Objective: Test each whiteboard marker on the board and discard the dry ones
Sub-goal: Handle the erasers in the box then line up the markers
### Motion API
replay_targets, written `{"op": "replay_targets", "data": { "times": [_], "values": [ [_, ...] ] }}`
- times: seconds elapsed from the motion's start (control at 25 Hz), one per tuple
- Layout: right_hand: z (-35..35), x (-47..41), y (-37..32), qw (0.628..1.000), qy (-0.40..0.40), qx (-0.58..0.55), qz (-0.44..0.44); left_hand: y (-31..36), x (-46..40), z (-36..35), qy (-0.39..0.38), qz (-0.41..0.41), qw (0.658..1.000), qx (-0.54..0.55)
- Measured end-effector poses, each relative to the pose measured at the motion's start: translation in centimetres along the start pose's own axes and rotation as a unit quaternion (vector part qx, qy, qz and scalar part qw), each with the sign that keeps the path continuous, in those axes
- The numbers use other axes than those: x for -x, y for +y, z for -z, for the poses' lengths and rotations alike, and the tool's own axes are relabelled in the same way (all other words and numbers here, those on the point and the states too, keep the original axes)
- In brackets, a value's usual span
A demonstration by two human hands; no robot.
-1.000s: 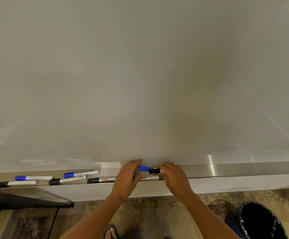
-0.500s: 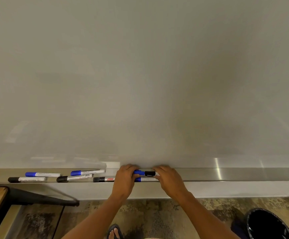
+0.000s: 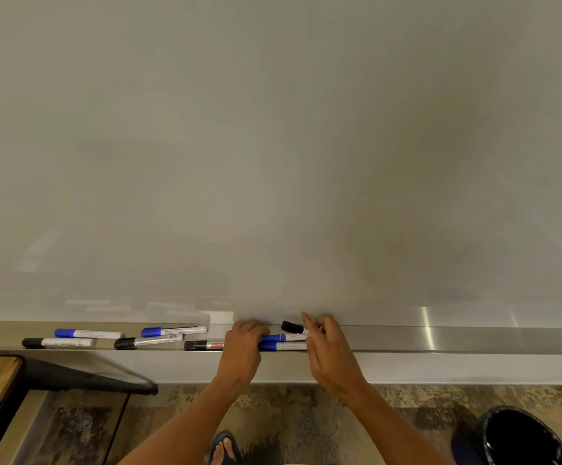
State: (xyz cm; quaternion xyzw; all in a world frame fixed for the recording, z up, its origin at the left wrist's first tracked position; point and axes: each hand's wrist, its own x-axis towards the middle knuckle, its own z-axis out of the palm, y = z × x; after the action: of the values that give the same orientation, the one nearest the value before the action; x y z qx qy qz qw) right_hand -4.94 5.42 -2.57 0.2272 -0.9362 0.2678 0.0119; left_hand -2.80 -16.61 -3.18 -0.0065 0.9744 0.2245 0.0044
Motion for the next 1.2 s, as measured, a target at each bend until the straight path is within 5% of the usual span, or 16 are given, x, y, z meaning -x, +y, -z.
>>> {"op": "replay_targets", "data": {
  "times": [0.16, 0.36, 0.84, 1.04, 1.2],
  "values": [
    [-0.5, -0.4, 0.0, 0.998, -0.055, 0.010, -0.005, -0.2, 0.1, 0.3, 0.024, -0.007, 1.000, -0.002],
    [-0.6, -1.8, -0.5, 0.998, -0.029, 0.051, 0.017, 0.3, -0.4, 0.7, -0.012, -0.038, 0.998, -0.041],
    [-2.8, -2.6, -1.3, 0.997, 0.026, 0.065, 0.018, -0.3, -0.3, 1.5, 0.023, 0.091, 0.987, 0.128],
    [-3.6, -2.4, -0.9, 0.998, 0.008, 0.065, 0.016, -0.1, 0.0, 1.8, 0.044, 0.081, 0.988, 0.126],
    [-2.5, -1.2, -1.1, 0.990, 0.095, -0.005, -0.105, 0.1, -0.1, 1.5, 0.015, 0.044, 0.994, 0.099]
  ]
}}
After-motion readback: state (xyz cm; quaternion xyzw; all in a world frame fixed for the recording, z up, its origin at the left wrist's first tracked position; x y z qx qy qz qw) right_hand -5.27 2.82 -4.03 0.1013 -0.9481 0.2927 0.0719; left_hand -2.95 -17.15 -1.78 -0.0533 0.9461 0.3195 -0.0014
